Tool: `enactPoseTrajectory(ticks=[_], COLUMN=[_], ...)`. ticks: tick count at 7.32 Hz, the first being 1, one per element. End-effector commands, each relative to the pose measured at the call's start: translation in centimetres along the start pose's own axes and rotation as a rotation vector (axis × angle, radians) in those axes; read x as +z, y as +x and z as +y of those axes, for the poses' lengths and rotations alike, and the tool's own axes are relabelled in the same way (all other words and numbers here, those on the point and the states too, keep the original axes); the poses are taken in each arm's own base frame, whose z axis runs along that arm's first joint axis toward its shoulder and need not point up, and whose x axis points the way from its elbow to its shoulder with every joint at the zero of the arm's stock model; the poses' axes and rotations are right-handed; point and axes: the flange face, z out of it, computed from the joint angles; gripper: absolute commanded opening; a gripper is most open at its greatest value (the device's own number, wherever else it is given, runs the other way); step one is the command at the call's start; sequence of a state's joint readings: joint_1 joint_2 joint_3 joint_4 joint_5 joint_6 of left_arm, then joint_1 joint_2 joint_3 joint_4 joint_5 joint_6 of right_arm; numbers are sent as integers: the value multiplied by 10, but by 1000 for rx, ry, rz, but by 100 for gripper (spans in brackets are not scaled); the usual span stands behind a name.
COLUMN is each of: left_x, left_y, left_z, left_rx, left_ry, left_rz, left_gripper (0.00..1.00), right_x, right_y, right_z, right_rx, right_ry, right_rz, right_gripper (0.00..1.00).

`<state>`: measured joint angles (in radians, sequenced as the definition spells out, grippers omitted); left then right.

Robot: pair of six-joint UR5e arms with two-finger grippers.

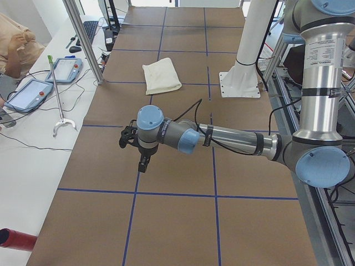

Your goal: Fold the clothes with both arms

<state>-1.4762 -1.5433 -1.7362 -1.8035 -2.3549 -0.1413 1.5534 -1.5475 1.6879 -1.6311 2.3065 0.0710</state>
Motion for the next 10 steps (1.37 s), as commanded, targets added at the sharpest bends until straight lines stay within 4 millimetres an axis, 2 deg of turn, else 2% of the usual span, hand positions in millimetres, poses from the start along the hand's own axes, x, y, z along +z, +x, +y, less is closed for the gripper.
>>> enactPoseTrajectory(ticks=[1,2,9,10], left_x=[-12,-16,-16,-17], left_y=[-5,-3,-3,-3], left_z=[-3,-4,-2,-3], left_rx=[3,6,5,9], left_ry=[41,51,49,51], left_rz=[-2,-4,-1,2], left_gripper=[100,100,100,100], right_x=[10,11,11,5], right_y=[-1,-1,0,-6], right_z=[8,10,10,9], right_rx=[-3,-6,-9,-22], right_ry=[-21,-21,-20,-6], right_rz=[-5,-9,-11,-14], right_gripper=[100,100,100,100])
